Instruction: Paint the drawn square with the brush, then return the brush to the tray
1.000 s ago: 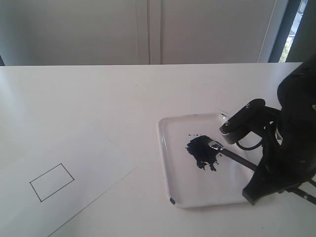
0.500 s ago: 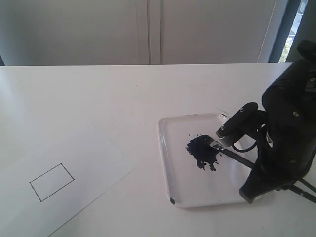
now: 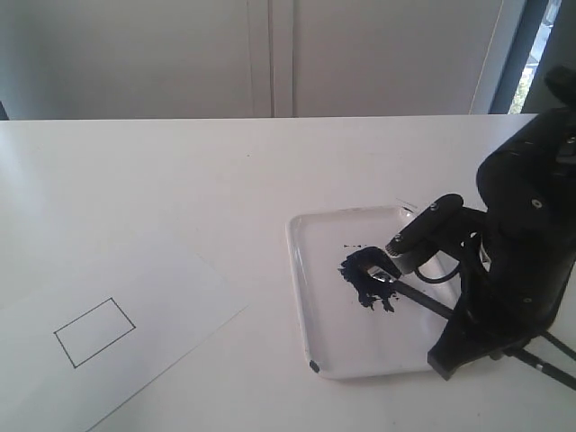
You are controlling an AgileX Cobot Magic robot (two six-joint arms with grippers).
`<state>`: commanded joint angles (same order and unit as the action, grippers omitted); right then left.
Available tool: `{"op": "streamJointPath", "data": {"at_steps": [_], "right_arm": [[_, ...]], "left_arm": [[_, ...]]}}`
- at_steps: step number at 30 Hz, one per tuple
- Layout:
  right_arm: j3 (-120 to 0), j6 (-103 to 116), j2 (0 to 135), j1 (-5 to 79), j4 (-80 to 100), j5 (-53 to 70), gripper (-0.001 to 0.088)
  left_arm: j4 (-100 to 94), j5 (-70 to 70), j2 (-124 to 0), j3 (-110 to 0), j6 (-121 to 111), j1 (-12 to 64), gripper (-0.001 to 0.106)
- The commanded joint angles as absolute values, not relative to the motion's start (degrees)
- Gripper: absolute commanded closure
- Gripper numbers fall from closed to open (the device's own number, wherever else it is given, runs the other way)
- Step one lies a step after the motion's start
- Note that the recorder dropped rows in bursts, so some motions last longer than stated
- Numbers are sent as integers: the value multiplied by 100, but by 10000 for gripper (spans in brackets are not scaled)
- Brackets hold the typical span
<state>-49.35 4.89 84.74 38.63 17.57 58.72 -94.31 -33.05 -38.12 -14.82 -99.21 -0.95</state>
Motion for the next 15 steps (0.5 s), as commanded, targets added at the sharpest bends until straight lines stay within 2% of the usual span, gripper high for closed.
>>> {"op": "streamJointPath", "data": {"at_steps": [11, 15], "right_arm": [[-4935, 529, 8474, 3863, 1744, 6270, 868], [-4935, 149, 8474, 3863, 1213, 6287, 868]], "left_arm": [[-9431, -3294, -3812, -1482, -9921, -95, 1053], [-9431, -3294, -3812, -1482, -9921, -95, 1053]]}}
